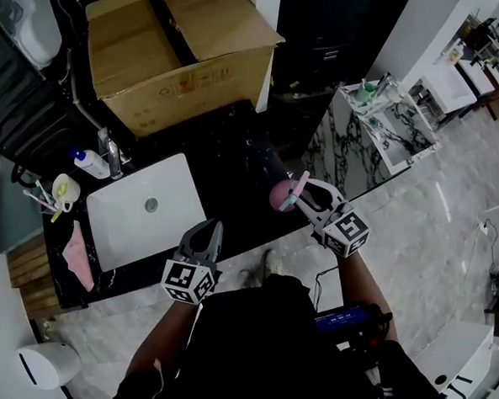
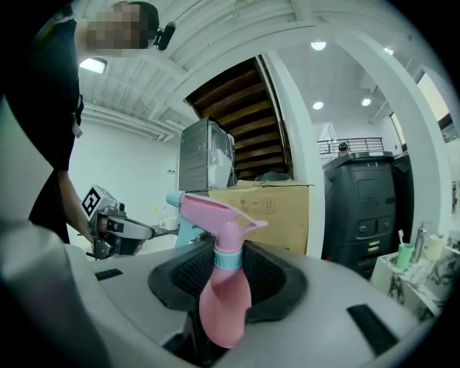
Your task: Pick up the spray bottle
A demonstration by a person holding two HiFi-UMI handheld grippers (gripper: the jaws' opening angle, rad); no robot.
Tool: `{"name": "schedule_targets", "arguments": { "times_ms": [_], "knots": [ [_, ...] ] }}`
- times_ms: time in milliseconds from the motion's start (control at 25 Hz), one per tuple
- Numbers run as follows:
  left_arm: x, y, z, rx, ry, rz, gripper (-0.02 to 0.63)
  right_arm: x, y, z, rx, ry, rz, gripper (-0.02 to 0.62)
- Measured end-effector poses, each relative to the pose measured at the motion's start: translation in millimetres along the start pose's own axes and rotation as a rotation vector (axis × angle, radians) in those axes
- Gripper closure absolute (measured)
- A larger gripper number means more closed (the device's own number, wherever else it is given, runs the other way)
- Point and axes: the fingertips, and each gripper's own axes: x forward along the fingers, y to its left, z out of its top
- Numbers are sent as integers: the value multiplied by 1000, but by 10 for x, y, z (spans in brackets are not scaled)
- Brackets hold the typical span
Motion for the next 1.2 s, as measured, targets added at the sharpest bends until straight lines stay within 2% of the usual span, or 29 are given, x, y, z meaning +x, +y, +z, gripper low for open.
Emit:
{"name": "schedule_targets", "arguments": {
  "times_ms": [680,960,1200],
  "knots": [
    [-16,-577,-206,35,40,-205,599,-1019,231,-190,37,5,-219,449],
    [36,-908,-277,44,45,-231,598,-1515,180,-269,50,-7,-266,449],
    [45,-1242,-351,41,54,-226,598,-1931,143,-341,59,-3,-272,449]
  ]
}}
